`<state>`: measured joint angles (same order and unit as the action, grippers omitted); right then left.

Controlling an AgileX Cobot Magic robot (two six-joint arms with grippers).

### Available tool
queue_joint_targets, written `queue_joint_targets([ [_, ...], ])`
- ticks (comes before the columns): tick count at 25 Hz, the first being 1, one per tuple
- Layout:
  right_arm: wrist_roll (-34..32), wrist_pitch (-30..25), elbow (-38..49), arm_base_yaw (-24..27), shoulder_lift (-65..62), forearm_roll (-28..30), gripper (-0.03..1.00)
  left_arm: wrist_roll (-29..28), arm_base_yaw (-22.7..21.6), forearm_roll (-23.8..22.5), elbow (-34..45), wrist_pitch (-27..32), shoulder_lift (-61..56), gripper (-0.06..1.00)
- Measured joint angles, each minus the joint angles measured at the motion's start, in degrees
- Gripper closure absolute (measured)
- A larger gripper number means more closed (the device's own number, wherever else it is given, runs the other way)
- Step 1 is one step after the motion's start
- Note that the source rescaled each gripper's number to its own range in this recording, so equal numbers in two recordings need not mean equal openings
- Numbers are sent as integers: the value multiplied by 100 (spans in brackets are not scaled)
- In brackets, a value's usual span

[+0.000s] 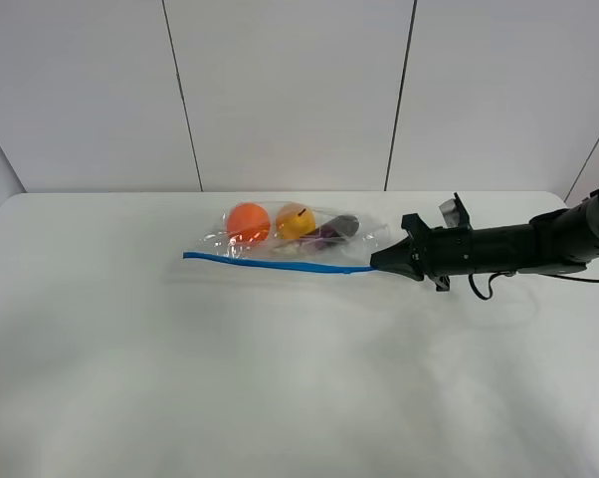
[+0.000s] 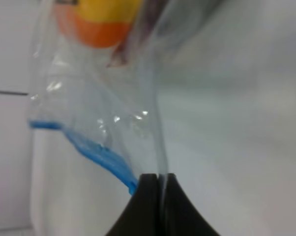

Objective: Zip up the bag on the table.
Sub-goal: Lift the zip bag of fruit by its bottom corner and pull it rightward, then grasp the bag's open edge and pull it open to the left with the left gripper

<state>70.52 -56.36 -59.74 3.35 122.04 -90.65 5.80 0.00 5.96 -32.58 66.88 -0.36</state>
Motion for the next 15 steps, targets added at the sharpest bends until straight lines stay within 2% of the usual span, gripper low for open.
queue_joint_targets([
  [3,-42,-160,-129,0,-60,89,97,294,0,40,-8,-27,0,-6],
  [6,-159,-182,-271,0,-184,173,97,1290,0,480,-98,-430,173,-6],
  [8,-273,-217,-342,0,-267,244,97,2472,0,1110,-99,-969,499,-6],
  [11,-438,-251,-388,0,-316,360,97,4388,0,2345,-99,-1646,1242,-6],
  [15,-512,-256,-388,0,-368,570,97,6707,0,3832,-122,-2177,2642,-6],
])
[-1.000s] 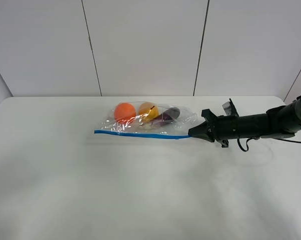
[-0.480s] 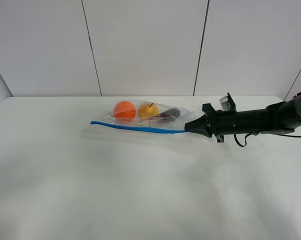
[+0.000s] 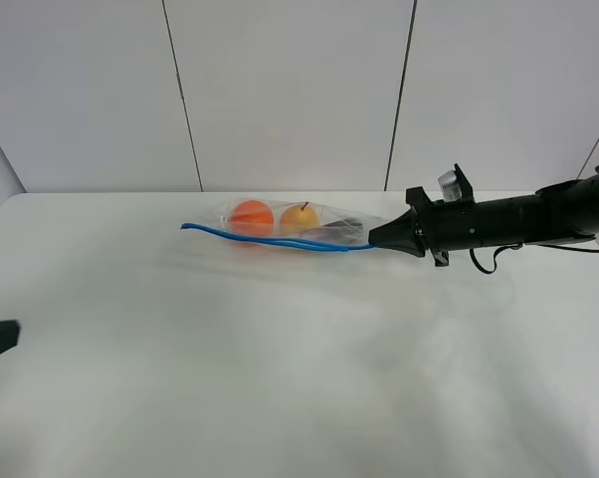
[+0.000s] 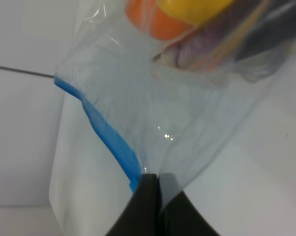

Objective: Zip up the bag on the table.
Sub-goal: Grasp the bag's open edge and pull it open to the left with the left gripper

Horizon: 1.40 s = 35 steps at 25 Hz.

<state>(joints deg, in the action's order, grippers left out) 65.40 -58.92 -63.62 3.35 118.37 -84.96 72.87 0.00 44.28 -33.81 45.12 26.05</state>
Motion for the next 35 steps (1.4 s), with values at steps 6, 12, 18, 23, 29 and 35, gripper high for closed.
queue_joint_targets([
  [6,-29,0,0,0,-40,87,97,4168,0,2471,0,-312,2101,-6],
  [12,-60,0,0,0,-40,132,97,8834,0,4999,-6,-270,3597,-6],
  [18,-67,53,0,0,-40,138,97,9778,76,5405,-299,-331,4672,-6],
  [23,-91,200,0,0,-40,144,97,9799,1250,5470,-522,-744,5407,-6],
  [29,-138,200,0,0,-40,150,97,9507,3325,5464,-1012,-2953,6500,-3],
  [35,-147,190,0,0,-40,261,97,7953,4229,5464,-2348,-4210,7576,4],
])
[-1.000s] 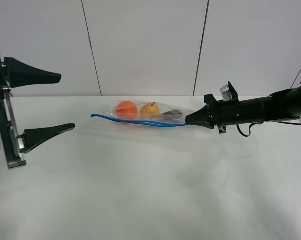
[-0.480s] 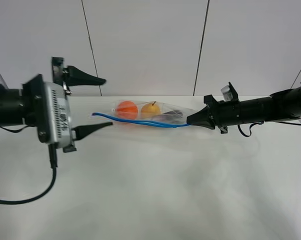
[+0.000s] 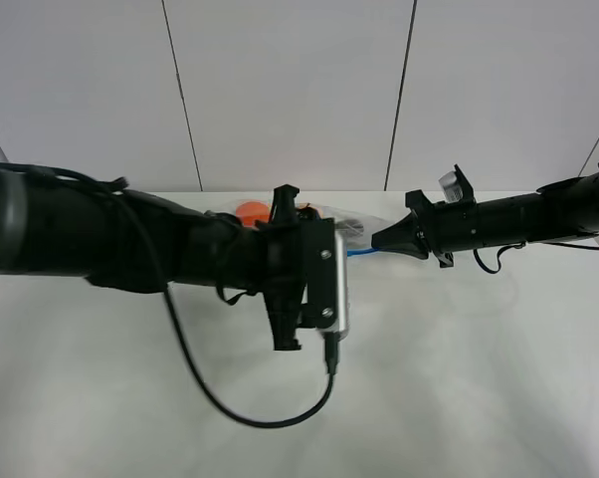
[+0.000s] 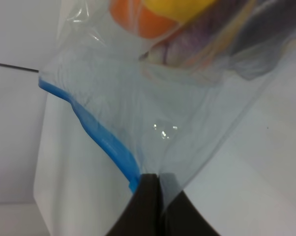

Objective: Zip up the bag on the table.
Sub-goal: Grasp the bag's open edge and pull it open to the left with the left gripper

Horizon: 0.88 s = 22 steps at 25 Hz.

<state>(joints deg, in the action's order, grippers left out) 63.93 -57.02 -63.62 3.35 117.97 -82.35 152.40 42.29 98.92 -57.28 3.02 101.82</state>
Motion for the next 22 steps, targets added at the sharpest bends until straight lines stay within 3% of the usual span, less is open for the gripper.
queue_joint_targets([
  [6,-5,-42,0,0,0,82,97,-495,82,5,-780,-400,685,4],
  [12,-5,-42,0,0,0,88,97,-371,82,5,-1228,-797,1355,4],
  [22,-52,-42,0,0,0,183,97,-271,82,16,-1830,-903,1864,8],
])
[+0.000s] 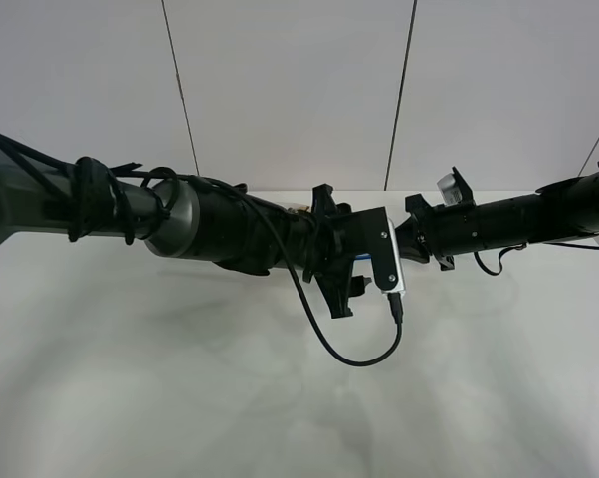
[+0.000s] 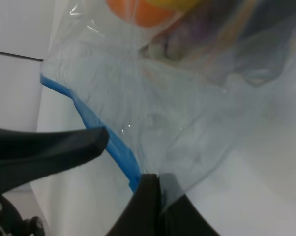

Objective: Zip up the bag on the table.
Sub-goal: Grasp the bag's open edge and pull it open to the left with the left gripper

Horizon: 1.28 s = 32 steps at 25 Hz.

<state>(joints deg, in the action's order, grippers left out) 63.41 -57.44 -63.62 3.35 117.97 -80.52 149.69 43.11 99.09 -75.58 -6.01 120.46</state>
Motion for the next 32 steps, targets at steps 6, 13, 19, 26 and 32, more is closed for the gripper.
queue_joint_targets([
  [6,0,-6,0,0,0,6,97,46,-34,5,-25,-14,84,14],
  [13,0,-6,0,0,0,6,97,142,-178,5,-25,-132,153,16],
  [19,0,-6,0,0,0,10,97,142,-178,5,-25,-157,153,33],
  [26,0,-1,0,0,0,10,97,142,-178,5,-25,206,158,42],
  [32,0,-1,0,0,0,10,97,155,-178,5,-25,285,158,50],
])
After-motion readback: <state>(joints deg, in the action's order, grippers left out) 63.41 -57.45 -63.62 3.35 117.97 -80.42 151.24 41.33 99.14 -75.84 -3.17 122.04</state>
